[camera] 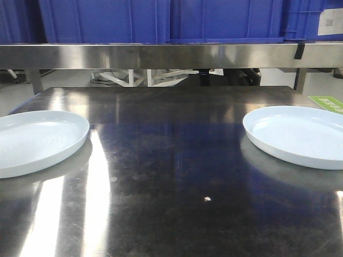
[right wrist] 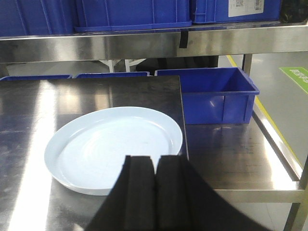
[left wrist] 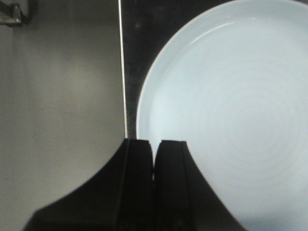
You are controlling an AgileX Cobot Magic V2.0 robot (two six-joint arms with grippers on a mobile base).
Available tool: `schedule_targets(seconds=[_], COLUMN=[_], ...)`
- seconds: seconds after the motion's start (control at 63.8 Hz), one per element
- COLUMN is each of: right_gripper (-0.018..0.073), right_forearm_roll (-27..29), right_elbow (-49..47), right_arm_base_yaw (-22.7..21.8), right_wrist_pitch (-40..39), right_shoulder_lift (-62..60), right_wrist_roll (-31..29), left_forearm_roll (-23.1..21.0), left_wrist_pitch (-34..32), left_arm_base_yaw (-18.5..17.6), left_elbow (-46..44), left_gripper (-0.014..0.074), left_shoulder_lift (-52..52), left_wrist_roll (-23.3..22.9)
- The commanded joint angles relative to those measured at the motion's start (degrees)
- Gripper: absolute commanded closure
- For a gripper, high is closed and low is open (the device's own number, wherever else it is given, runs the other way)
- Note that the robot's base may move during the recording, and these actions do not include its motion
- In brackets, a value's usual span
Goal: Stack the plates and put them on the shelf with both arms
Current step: 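Grasp the rim of the white plate with the left gripper and lift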
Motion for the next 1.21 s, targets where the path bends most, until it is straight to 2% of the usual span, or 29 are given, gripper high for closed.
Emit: schedule_targets(seconds=[0.0,0.141,0.329,0.47,0.814,1.19], right_gripper=[0.0510,0.0510,0.0510,0.0510,0.0510,0.0510], right_forearm_roll=[-0.7,-0.7,-0.7,-0.7,-0.7,-0.7], right_elbow=[0.0,0.0,0.0,0.0,0.0,0.0], right_arm_base_yaw=[-0.3,-0.3,-0.3,-0.3,-0.3,-0.3], right_wrist_pitch=[-4.7,-4.7,-4.7,-4.7,-4.7,-4.7], right_shoulder_lift=[-1.1,-1.1,-1.1,-1.1,-1.1,-1.1], right_wrist_roll=[-0.5,-0.5,-0.5,-0.5,-0.5,-0.5], left_forearm_roll=[0.2,-0.2,-0.2,-0.2,-0.1,-0.1], left_wrist_pitch=[0.5,3.3,4.3,4.3,4.5,4.4], left_arm_base_yaw=[0.3,0.6,0.6,0.6,0.6,0.6], left_elbow=[-3.7,-5.5,-6.6,-6.8,-6.8,-6.8], left_gripper=[0.0515,0.0462,0.0286,0.0204,0.0218,0.0324], left_shoulder_lift=[-0.5,1.7,4.6,5.6,8.5,8.6], left_wrist_roll=[-0.3,-1.3,-2.1,-2.1,-2.1,-2.1])
